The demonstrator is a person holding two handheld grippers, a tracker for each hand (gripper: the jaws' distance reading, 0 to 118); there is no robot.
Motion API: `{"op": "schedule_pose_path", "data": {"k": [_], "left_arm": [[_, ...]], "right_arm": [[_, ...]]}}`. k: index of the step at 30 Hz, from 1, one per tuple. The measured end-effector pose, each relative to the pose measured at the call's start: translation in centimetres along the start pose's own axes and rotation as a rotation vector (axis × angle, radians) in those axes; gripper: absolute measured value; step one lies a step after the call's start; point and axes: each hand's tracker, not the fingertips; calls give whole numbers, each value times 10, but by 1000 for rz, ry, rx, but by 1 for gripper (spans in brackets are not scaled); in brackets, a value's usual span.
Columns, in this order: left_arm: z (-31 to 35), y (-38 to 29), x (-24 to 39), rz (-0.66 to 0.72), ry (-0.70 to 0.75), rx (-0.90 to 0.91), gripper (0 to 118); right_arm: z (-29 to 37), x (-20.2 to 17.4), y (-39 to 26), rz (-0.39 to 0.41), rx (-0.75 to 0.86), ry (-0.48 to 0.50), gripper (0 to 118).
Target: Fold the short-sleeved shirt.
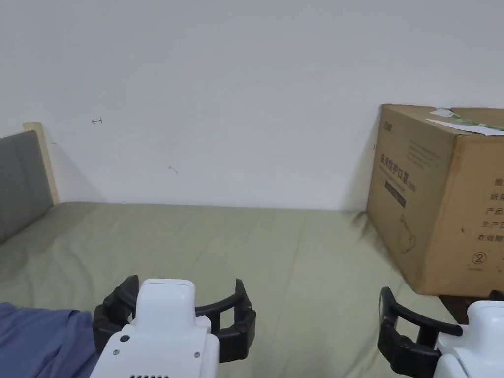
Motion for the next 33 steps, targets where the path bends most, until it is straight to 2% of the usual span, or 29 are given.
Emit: {"op": "schedule_pose_path", "data": {"k": [29,30,31,32,33], "left_arm": [[-5,-5,0,2,4,-33,118],[-5,-4,1,-9,9,-30,118],[-4,-4,9,-122,42,-5,118],[-3,-6,23,-310,80,36,118],[-2,-9,38,-527,98,81,118]], "right_arm": [[-4,2,-3,-15,-25,-13,118],[-4,4,-4,-40,-27,-13,118],[-7,8,-7,-129,-71,-24,118],[-12,14,-11,-298,-157,-54,118],[-17,23,-18,-518,-247,-71,118]]}}
